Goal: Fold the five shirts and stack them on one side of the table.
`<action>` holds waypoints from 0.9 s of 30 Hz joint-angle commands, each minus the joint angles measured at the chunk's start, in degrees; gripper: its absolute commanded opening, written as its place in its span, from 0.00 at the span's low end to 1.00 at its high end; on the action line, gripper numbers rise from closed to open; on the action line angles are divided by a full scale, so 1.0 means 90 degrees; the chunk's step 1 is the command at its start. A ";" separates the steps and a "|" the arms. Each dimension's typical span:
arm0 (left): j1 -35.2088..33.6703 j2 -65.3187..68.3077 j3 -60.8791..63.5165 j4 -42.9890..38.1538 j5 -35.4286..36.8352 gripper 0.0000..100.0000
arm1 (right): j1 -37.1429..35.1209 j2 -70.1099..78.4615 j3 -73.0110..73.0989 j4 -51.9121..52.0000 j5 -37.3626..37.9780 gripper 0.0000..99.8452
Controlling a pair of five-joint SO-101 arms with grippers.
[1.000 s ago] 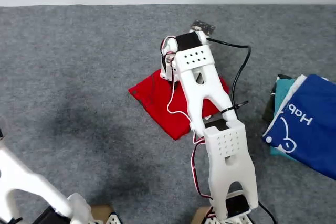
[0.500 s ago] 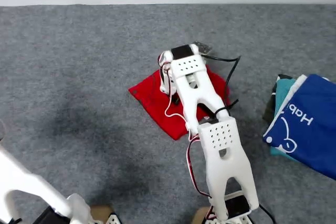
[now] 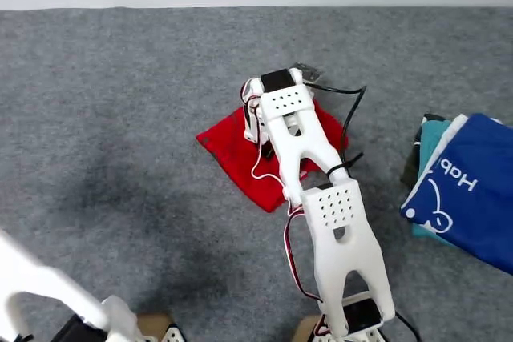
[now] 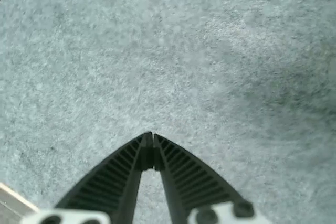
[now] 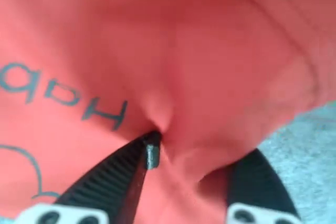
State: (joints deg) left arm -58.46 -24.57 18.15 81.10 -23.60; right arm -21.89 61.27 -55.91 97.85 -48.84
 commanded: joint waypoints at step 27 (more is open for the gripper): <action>-0.0195 -0.0166 -0.0063 -0.0117 -0.0039 0.00 | 0.1284 -0.2125 0.0381 0.0562 0.2950 0.01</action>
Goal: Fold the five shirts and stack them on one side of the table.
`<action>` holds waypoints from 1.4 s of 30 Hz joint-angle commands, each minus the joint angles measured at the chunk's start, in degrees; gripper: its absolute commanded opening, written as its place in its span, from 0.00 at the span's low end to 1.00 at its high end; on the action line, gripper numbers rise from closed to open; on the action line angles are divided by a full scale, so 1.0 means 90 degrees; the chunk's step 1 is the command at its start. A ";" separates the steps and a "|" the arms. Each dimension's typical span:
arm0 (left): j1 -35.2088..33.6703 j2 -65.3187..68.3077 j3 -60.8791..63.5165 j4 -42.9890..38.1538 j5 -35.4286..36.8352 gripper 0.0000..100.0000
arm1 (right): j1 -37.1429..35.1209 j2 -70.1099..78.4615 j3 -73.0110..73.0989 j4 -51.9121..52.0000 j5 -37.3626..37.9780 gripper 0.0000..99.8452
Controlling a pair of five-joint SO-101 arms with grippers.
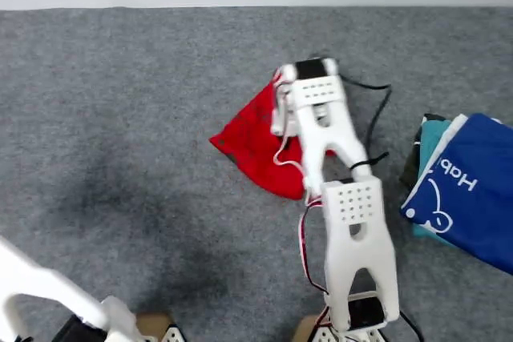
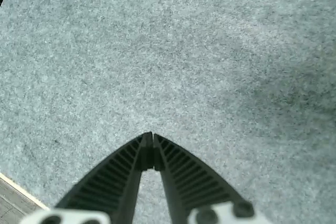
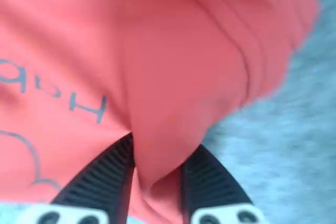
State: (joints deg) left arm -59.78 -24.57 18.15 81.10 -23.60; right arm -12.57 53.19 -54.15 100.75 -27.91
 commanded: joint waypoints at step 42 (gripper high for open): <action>0.0352 -0.0137 -0.0034 -0.0430 -0.0029 0.00 | 0.4557 -0.6237 0.3331 0.0220 0.5128 0.01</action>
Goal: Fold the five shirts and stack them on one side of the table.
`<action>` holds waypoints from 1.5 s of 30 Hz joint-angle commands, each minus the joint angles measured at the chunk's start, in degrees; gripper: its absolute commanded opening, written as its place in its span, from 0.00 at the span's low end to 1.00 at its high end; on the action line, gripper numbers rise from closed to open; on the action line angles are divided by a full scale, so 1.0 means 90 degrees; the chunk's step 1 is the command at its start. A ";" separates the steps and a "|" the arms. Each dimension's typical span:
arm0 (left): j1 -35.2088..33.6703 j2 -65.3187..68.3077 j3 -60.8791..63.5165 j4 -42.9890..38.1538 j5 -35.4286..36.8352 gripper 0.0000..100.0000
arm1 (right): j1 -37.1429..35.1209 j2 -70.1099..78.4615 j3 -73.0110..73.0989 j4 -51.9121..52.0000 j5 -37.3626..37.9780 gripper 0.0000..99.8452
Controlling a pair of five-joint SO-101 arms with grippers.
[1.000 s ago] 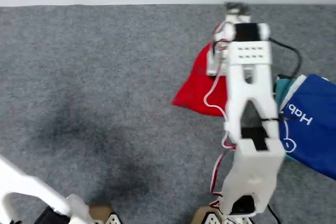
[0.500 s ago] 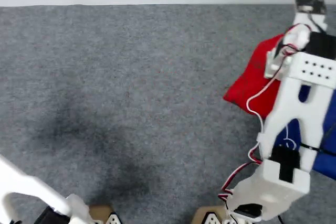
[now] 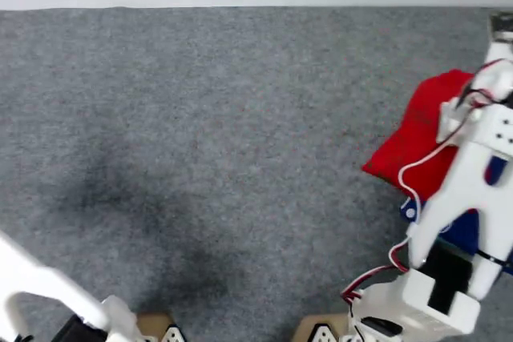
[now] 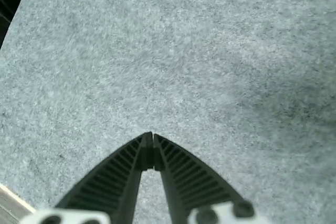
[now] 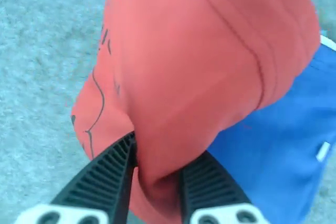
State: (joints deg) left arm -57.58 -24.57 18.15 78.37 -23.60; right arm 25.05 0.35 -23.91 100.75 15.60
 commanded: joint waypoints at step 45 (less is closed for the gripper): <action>0.0410 -0.0117 -0.0015 -0.0088 -0.0010 0.00 | 0.2359 0.3639 -0.1885 -0.1880 0.2383 0.01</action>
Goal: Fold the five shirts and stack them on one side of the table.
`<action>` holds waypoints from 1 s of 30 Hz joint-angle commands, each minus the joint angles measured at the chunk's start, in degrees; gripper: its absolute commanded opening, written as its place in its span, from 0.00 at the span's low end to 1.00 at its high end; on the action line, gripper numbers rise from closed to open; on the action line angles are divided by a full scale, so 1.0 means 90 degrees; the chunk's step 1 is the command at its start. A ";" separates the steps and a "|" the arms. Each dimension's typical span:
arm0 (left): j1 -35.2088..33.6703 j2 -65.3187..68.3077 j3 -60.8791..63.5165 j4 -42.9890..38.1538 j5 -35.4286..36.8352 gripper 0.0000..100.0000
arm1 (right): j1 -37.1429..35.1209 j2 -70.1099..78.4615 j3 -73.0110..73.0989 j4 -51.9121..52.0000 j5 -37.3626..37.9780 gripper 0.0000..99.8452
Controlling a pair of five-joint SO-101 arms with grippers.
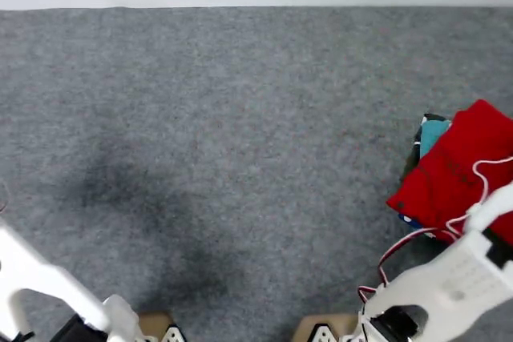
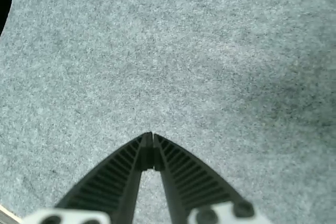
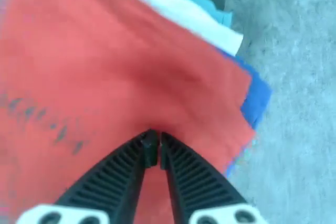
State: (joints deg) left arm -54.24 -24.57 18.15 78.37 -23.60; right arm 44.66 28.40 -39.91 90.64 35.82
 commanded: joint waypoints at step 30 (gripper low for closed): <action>0.0039 -0.0166 -0.0063 0.0283 -0.0029 0.00 | 0.0464 -0.0952 0.0879 0.1148 0.0567 0.01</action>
State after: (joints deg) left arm -54.24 -24.57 18.15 79.96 -23.60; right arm 45.63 23.47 -36.40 100.66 38.81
